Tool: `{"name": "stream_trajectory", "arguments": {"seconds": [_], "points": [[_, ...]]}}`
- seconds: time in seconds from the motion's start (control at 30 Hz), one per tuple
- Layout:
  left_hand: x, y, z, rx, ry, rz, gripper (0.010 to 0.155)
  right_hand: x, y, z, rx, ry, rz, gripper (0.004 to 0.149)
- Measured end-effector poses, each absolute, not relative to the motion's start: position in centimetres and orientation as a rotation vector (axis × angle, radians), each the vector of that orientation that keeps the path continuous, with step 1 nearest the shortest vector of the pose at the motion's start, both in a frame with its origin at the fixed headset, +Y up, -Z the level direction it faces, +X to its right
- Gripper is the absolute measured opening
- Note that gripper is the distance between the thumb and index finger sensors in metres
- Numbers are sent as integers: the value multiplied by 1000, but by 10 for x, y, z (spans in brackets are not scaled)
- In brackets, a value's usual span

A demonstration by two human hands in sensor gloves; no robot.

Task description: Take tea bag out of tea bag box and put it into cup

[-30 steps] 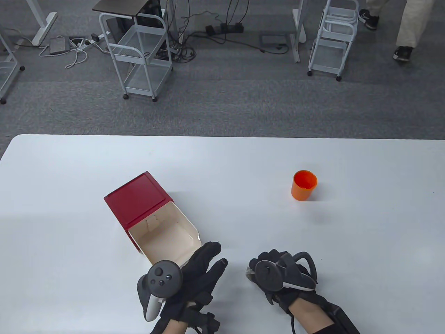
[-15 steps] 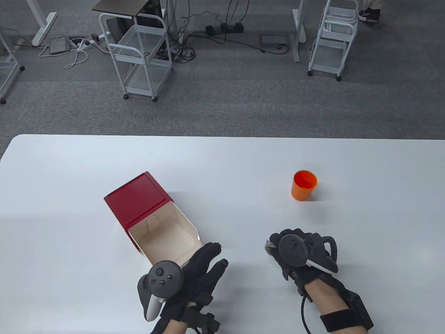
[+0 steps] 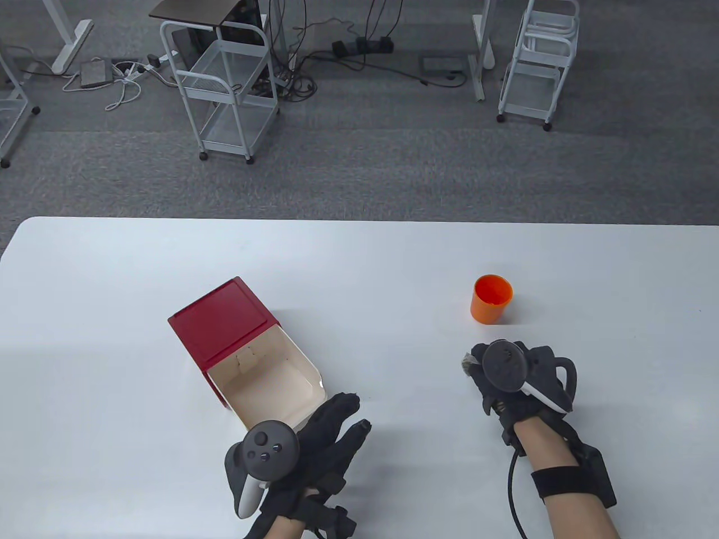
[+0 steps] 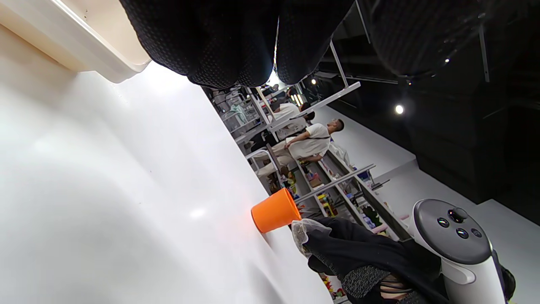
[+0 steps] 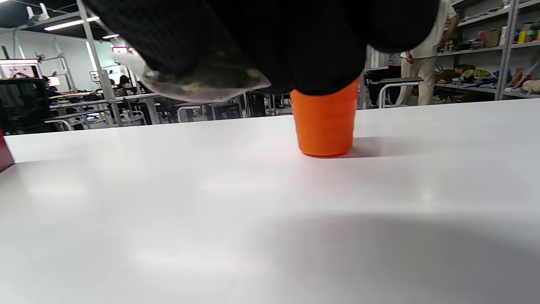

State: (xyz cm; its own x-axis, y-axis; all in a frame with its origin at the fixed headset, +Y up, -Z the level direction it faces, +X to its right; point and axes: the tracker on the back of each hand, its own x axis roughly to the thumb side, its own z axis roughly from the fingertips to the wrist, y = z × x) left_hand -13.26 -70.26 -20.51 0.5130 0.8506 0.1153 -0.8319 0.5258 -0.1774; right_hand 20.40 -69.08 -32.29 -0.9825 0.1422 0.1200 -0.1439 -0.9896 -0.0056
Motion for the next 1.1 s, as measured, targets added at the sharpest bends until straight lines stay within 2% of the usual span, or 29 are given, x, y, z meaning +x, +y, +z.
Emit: {"name": "stream_trajectory", "arguments": {"seconds": [0.6, 1.1], "points": [[-132, -703, -205, -108, -193, 1000, 69, 229, -690, -369, -129, -19, 2976, 42], [-130, -704, -206, -115, -195, 983, 69, 240, -693, -404, -503, -75, 2874, 42]]}}
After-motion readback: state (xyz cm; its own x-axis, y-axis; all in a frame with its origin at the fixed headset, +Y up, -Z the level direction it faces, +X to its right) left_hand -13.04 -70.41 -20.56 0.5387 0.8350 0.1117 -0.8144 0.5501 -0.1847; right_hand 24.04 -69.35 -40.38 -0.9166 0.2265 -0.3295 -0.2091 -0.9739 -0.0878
